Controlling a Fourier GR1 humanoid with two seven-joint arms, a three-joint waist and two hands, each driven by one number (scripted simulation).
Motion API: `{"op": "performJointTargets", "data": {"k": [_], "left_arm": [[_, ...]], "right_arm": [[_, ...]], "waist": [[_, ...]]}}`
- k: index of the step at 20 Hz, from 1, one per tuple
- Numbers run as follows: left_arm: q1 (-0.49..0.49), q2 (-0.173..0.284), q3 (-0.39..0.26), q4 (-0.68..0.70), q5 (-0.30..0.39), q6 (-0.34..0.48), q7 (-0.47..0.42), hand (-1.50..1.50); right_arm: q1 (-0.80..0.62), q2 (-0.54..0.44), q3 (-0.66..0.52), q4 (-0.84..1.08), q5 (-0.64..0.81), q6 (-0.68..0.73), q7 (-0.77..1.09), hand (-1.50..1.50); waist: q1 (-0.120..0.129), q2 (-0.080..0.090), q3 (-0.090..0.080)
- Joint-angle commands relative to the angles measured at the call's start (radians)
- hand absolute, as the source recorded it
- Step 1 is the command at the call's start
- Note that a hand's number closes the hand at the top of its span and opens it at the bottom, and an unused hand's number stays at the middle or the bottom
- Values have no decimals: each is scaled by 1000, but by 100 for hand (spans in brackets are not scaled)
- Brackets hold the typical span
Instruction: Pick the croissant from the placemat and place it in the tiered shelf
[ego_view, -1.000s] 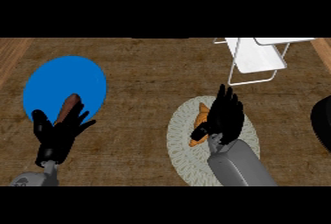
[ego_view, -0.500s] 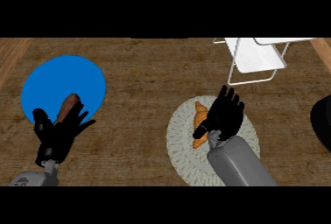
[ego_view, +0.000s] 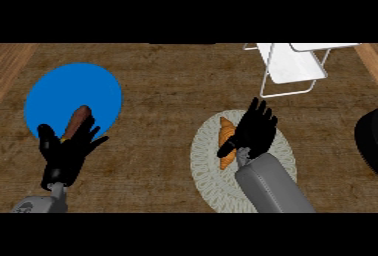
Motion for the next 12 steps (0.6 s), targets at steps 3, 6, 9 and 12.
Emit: {"op": "performJointTargets", "data": {"k": [3, 6, 9, 12], "left_arm": [[25, 10, 23, 2, 9, -28, -2, 0], [26, -14, -5, -30, -19, 6, 42, 0], [17, -44, -16, 9, -35, 13, -11, 0], [14, -42, -2, 4, -50, 10, -3, 0]], "right_arm": [[-17, 7, -21, 133, 25, -114, 119, -150], [-30, 7, 7, 151, -32, -137, 107, -150], [-21, 7, 23, 190, -131, 158, -2, 150], [-51, 7, 78, 255, -175, -94, -13, 150]], "waist": [[5, 9, -3], [6, 8, -2], [10, 12, -4], [6, 10, -3]]}}
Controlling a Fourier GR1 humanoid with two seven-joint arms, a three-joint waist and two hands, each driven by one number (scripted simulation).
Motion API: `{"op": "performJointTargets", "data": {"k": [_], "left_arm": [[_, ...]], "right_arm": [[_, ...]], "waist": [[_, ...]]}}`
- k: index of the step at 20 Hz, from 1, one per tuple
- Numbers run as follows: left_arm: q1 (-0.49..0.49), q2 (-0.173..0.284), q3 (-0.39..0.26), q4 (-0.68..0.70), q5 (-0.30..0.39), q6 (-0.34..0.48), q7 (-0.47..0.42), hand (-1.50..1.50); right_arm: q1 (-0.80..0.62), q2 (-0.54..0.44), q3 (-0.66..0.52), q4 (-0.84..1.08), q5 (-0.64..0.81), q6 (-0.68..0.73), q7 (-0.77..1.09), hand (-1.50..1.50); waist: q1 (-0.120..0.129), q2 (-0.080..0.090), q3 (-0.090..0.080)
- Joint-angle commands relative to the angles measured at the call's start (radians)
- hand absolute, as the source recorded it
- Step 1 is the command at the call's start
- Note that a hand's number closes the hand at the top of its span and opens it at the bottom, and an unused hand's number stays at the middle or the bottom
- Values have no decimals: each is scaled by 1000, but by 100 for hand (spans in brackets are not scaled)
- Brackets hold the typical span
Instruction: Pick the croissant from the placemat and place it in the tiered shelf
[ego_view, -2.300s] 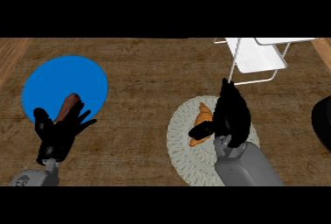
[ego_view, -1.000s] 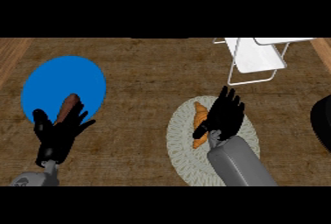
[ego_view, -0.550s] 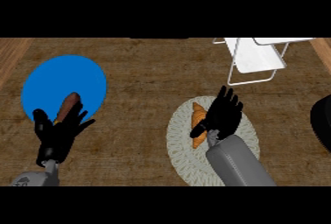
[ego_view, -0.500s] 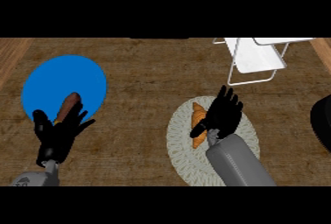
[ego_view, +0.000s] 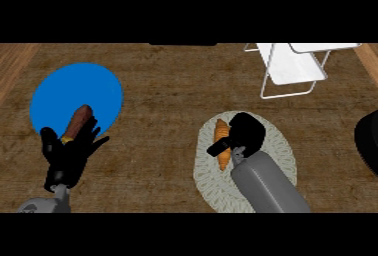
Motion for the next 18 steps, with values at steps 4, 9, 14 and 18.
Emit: {"op": "performJointTargets", "data": {"k": [4, 9, 14, 18], "left_arm": [[37, 20, 10, -84, 9, -22, 105, 0], [9, 12, 39, 54, 3, -78, -8, 0], [-20, -9, 19, 11, -6, -41, 19, 0], [-54, -6, 6, 6, -21, -39, 31, 0]], "right_arm": [[-85, 0, 72, 156, -80, -132, 53, 150], [-194, 0, 75, 138, -65, -196, 152, 150], [-331, -34, -268, 194, -59, -273, 219, 150], [-476, -84, -346, 254, 54, -351, 234, 150]], "waist": [[6, 18, 0], [19, 24, -1], [37, 51, 0], [65, 56, -4]]}}
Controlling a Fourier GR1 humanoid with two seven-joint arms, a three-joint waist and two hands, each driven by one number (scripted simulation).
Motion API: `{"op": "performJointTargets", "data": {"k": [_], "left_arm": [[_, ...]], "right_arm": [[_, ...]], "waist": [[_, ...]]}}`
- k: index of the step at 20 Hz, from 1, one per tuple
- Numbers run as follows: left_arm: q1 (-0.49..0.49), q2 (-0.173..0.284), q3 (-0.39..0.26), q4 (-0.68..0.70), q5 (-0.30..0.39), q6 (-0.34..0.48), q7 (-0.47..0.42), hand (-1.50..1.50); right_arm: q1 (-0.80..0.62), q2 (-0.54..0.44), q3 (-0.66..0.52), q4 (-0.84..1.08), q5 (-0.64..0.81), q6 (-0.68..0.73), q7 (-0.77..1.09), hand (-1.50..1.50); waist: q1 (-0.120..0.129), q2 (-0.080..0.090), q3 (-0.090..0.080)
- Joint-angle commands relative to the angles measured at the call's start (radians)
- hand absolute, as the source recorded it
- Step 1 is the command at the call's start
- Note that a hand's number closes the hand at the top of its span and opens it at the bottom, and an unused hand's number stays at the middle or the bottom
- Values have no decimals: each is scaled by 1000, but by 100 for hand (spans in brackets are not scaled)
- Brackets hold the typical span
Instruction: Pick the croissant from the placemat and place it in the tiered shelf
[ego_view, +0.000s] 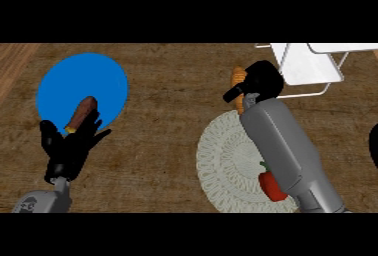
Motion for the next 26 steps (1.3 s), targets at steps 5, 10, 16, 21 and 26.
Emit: {"op": "performJointTargets", "data": {"k": [5, 10, 16, 21, 26], "left_arm": [[-14, -8, -38, 12, -14, -13, 30, 0], [-31, -11, -46, 7, -19, -8, 49, 0], [-36, -10, -40, 16, -14, -10, 52, 0], [-22, -30, -50, 30, -34, 13, 35, 0], [-25, -16, -35, 43, -24, -7, 31, 0]], "right_arm": [[-301, -117, -142, 148, 238, -124, 273, 150], [-439, -162, -183, 238, 393, -89, 329, 150], [-587, -212, -268, 343, 539, -26, 331, 150], [-683, -268, -348, 391, 633, -11, 331, 150], [-752, -312, -412, 430, 727, 5, 331, 150]], "waist": [[51, 7, -11], [67, 5, -13], [58, 2, -13], [43, 3, -11], [39, 11, -11]]}}
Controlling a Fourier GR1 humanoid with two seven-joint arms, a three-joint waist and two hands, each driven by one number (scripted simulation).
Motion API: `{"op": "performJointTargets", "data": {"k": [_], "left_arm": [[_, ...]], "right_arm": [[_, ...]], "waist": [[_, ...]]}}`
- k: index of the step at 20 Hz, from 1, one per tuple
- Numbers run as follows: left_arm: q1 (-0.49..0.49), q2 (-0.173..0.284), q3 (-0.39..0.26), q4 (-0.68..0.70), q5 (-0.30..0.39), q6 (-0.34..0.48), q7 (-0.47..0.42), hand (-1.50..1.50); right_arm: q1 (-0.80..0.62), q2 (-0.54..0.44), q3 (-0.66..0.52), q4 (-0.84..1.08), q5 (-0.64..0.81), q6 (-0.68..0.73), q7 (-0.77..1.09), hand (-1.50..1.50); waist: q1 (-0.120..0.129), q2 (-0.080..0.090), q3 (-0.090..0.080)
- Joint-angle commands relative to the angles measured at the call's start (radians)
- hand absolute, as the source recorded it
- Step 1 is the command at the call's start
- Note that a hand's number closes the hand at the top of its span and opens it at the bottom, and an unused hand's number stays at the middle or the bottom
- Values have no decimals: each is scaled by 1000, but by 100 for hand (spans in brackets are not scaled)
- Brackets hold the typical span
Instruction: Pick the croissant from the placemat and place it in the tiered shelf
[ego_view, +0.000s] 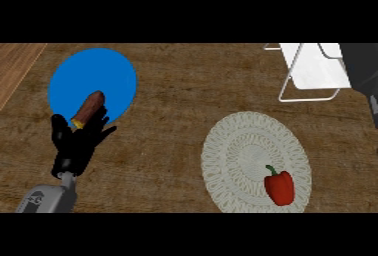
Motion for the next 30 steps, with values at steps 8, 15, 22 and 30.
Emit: {"op": "performJointTargets", "data": {"k": [8, 15, 22, 30], "left_arm": [[11, -3, 5, 21, -5, 4, 10, 0], [26, -14, 19, 38, -6, 17, -6, 0], [48, -5, 15, -18, 4, 6, 33, 0], [6, -21, 25, 38, -14, 13, 5, 0]], "right_arm": [[-147, -43, -144, 71, 183, 62, 241, 150], [-103, -25, -237, 129, 192, 45, 241, 150], [-98, -53, -271, 159, 233, 32, 215, 150], [-26, -85, -329, 171, 249, -35, 161, 150]], "waist": [[-10, 5, -1], [-36, 0, 2], [-36, -7, 3], [-48, 1, 4]]}}
